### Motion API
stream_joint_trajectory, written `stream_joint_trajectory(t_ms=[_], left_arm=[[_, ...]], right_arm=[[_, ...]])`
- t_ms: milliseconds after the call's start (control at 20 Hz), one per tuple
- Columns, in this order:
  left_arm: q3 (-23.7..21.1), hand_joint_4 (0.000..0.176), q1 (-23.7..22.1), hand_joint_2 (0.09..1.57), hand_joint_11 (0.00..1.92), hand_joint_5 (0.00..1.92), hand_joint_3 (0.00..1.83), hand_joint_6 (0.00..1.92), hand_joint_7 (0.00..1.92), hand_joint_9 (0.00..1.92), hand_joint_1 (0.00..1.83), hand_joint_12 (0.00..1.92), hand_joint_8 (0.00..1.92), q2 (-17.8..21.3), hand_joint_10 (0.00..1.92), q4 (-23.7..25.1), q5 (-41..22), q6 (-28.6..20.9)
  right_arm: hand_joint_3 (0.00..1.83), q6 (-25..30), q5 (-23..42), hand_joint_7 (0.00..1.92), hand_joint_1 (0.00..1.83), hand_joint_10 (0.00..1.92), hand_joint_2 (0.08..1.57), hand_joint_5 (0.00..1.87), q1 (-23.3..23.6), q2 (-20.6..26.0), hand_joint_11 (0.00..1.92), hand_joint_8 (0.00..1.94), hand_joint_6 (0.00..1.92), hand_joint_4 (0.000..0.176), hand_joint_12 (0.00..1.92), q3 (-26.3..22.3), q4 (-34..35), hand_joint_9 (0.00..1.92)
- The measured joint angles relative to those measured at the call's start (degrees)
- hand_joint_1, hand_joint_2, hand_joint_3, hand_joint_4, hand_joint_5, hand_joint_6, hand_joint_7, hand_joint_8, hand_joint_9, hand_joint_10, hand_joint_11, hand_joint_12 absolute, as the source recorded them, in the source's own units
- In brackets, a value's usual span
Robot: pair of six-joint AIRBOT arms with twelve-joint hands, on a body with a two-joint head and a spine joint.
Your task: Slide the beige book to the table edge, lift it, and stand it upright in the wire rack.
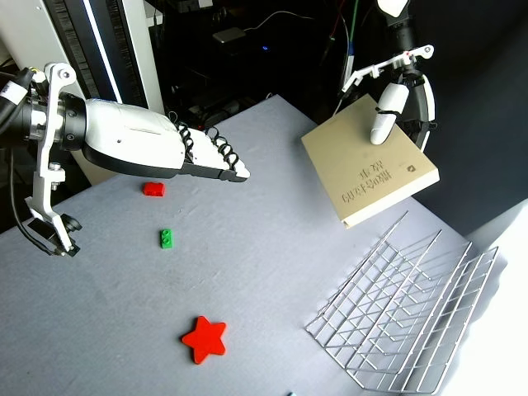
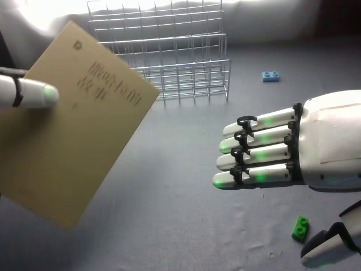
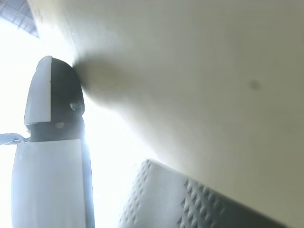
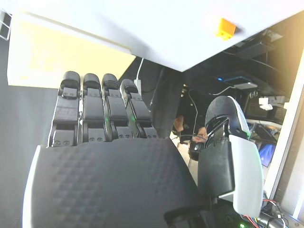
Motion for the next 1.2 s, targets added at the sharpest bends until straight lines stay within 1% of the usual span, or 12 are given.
stream_joint_trajectory(t_ms=[100, 200, 350, 400, 450, 500, 550, 600, 650, 900, 1000, 1200], left_arm=[[-0.79, 0.000, -2.99, 1.22, 0.59, 0.78, 0.00, 1.18, 0.80, 0.69, 1.18, 1.39, 1.45, 0.44, 1.19, -0.07, 1.44, 0.02], [-1.16, 0.000, -5.31, 1.22, 0.57, 0.76, 0.00, 1.22, 0.81, 0.70, 1.18, 1.42, 1.42, 0.63, 1.19, -0.09, 3.63, 0.09], [-1.66, 0.000, -9.14, 1.21, 0.59, 0.79, 0.00, 1.19, 0.84, 0.73, 1.19, 1.42, 1.37, 0.61, 1.15, -0.26, 5.77, 0.13], [-1.79, 0.000, -10.60, 1.20, 0.59, 0.78, 0.00, 1.21, 0.84, 0.72, 1.21, 1.40, 1.35, 0.55, 1.21, -0.28, 6.19, 0.20], [-1.79, 0.000, -12.00, 1.20, 0.58, 0.76, 0.00, 1.23, 0.84, 0.73, 1.32, 1.40, 1.34, 0.20, 1.35, -0.39, 6.97, 0.17], [-1.77, 0.000, -12.85, 1.20, 0.58, 0.76, 0.00, 1.23, 0.84, 0.73, 1.32, 1.40, 1.34, -0.13, 1.35, 1.60, 7.67, -1.86], [-1.27, 0.000, -13.18, 1.20, 0.58, 0.76, 0.00, 1.22, 0.83, 0.73, 1.35, 1.42, 1.35, -1.29, 1.41, 9.31, 9.27, -11.89], [-0.87, 0.000, -13.25, 1.20, 0.58, 0.76, 0.00, 1.22, 0.83, 0.73, 1.35, 1.42, 1.35, -2.23, 1.42, 12.87, 10.62, -15.85], [-0.76, 0.000, -13.53, 1.21, 0.56, 0.74, 0.00, 1.25, 0.82, 0.71, 1.34, 1.44, 1.36, -2.64, 1.44, 13.38, 11.43, -15.91], [-0.33, 0.000, -14.43, 1.18, 0.59, 0.80, 0.00, 1.14, 0.86, 0.75, 1.35, 1.41, 1.30, -4.55, 1.39, 11.58, 18.53, -15.89], [0.63, 0.000, -15.17, 1.20, 0.56, 0.75, 0.00, 1.22, 0.83, 0.72, 1.35, 1.43, 1.34, -5.64, 1.44, 9.75, 22.86, -15.91], [2.69, 0.000, -16.04, 1.21, 0.57, 0.75, 0.00, 1.21, 0.83, 0.72, 1.35, 1.42, 1.35, -8.61, 1.45, 8.68, 31.02, -16.11]], right_arm=[[0.00, 0.00, 0.00, 0.00, 0.00, 0.00, 1.08, 0.00, -0.31, 0.11, 0.00, 0.00, 0.00, 0.000, 0.00, -0.02, -0.02, 0.00], [0.00, -0.02, -0.07, 0.00, 0.00, 0.00, 1.08, 0.00, -0.35, 0.17, 0.00, 0.00, 0.00, 0.000, 0.00, -0.13, -0.11, 0.00], [0.00, -0.09, -0.11, 0.00, 0.00, 0.00, 1.08, 0.00, -0.37, 0.17, 0.00, 0.00, 0.00, 0.000, 0.00, -0.28, 0.02, 0.00], [0.00, -0.17, -0.11, 0.00, 0.00, 0.00, 1.09, 0.00, -0.42, 0.17, 0.00, 0.00, 0.00, 0.000, 0.00, -0.33, -0.07, 0.00], [0.00, -0.22, -0.09, 0.00, 0.00, 0.00, 1.09, 0.00, -0.42, 0.17, 0.00, 0.00, 0.00, 0.000, 0.00, -0.35, -0.07, 0.00], [0.00, -0.26, -0.11, 0.00, 0.00, 0.00, 1.09, 0.00, -0.42, 0.17, 0.00, 0.00, 0.00, 0.000, 0.00, -0.42, -0.02, 0.00], [0.00, -0.37, -0.11, 0.00, 0.00, 0.00, 1.09, 0.00, -0.42, 0.17, 0.00, 0.00, 0.00, 0.000, 0.00, -0.44, 0.00, 0.00], [0.00, -0.59, -0.15, 0.00, 0.00, 0.00, 1.09, 0.00, -0.42, 0.17, 0.00, 0.00, 0.00, 0.000, 0.00, -0.52, -0.02, 0.00], [0.01, -0.70, -0.02, 0.00, 0.00, 0.00, 1.10, 0.01, -0.42, 0.17, 0.00, 0.00, 0.00, 0.000, 0.00, -0.52, 0.04, 0.00], [0.00, -1.33, -0.07, 0.00, 0.00, 0.00, 1.07, 0.00, -0.42, 0.22, 0.00, 0.00, 0.00, 0.000, 0.00, -0.59, -0.02, 0.00], [0.00, -1.42, 0.02, 0.00, 0.00, 0.00, 1.08, 0.00, -0.46, 0.22, 0.00, 0.00, 0.00, 0.000, 0.00, -0.63, -0.02, 0.00], [0.00, -1.53, 0.04, 0.00, 0.00, 0.00, 1.08, 0.00, -0.48, 0.22, 0.00, 0.00, 0.00, 0.000, 0.00, -0.63, -0.02, 0.00]])
